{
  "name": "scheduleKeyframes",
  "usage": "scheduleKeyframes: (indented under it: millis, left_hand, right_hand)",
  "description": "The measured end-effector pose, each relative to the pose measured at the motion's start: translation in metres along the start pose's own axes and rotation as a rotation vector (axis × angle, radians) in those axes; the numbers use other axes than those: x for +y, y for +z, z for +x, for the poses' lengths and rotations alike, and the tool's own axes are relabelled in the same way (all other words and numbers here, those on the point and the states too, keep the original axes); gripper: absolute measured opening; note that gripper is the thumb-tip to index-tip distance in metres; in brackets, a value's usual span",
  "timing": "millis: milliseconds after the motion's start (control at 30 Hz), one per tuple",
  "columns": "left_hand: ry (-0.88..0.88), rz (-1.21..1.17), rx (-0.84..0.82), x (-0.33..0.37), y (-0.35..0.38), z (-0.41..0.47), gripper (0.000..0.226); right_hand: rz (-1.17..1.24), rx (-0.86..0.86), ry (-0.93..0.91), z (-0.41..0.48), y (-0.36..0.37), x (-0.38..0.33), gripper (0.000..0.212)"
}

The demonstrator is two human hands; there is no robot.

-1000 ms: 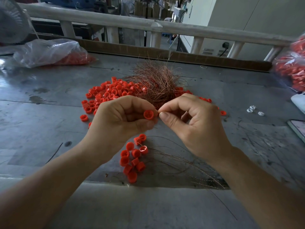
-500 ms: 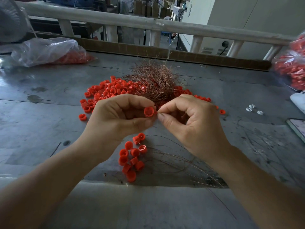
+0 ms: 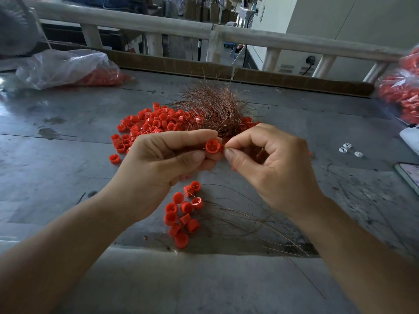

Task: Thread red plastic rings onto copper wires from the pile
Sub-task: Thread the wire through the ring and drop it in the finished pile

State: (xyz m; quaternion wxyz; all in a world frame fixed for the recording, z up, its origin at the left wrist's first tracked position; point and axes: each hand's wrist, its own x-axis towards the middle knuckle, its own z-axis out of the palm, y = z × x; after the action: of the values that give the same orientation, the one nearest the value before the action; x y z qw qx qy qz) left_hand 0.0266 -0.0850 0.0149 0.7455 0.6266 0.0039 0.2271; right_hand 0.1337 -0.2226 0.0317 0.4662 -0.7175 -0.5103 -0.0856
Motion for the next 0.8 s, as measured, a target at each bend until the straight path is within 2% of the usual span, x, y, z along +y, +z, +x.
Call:
scheduleKeyframes:
  millis: [333, 500, 700, 800]
  left_hand:
    - [0.002, -0.015, 0.029, 0.0004, -0.0001, 0.0013, 0.028]
    - [-0.008, -0.044, 0.014, 0.0001, 0.0011, 0.0012, 0.027]
    - [-0.022, -0.102, -0.035, 0.0011, 0.0004, 0.0006, 0.024]
    - [-0.036, -0.128, -0.064, 0.0006, 0.0006, -0.0003, 0.022]
  right_hand:
    - [0.018, -0.025, 0.017, -0.0003, -0.0003, -0.0016, 0.005]
    - [0.138, -0.062, 0.101, 0.0011, -0.0019, -0.0013, 0.012]
    - [0.339, -0.104, 0.228, 0.0022, -0.0033, -0.0031, 0.010]
    - [0.444, -0.180, 0.327, 0.0027, -0.0034, -0.0023, 0.023]
